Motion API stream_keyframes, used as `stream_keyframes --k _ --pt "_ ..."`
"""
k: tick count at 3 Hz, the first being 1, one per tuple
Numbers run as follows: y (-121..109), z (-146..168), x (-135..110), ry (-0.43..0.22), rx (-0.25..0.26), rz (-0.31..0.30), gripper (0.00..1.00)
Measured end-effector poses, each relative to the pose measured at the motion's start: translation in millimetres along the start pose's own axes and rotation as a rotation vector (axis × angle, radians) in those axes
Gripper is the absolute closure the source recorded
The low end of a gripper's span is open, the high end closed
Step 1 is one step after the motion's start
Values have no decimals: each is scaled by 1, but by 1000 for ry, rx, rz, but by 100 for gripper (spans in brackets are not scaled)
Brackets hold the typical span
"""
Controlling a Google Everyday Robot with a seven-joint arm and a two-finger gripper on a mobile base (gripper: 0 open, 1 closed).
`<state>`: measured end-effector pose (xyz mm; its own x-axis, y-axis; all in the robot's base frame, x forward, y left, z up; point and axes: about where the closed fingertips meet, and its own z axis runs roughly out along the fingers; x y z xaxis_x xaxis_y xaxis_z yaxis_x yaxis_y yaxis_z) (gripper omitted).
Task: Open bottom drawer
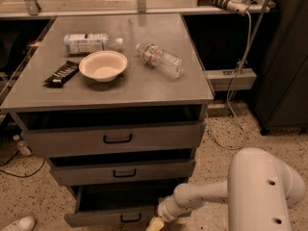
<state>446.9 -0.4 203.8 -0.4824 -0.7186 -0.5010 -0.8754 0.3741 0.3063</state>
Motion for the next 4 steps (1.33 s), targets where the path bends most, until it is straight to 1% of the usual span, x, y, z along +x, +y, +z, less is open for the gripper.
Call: stream_keyframes --k 1,2,3,4 --pt "4 6 8 18 -14 8 0" --pt "6 6 9 23 -18 8 0" --pt "16 2 21 14 -23 34 0" --pt "22 -41 32 -43 55 101 0"
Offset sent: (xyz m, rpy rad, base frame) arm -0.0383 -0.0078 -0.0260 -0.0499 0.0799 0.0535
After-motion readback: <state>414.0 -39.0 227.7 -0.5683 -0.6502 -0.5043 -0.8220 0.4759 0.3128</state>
